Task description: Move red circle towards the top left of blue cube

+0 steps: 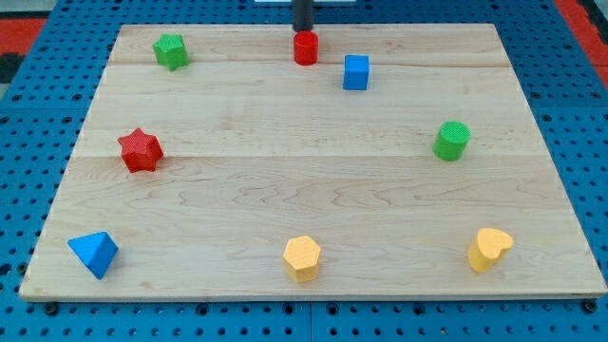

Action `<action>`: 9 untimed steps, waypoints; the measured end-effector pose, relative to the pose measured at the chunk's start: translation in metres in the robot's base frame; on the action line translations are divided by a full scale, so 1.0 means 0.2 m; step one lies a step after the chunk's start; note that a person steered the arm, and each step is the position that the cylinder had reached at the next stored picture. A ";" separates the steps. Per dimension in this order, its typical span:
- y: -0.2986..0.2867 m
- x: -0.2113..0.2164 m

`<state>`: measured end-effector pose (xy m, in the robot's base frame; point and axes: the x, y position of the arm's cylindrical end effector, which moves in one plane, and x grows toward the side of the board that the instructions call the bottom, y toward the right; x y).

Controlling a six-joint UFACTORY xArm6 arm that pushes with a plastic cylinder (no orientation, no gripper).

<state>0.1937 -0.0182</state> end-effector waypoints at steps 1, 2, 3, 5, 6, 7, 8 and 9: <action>-0.09 0.00; -0.08 0.13; -0.08 0.15; 0.00 0.23; 0.00 0.26; 0.00 0.26; 0.00 0.30; 0.04 0.31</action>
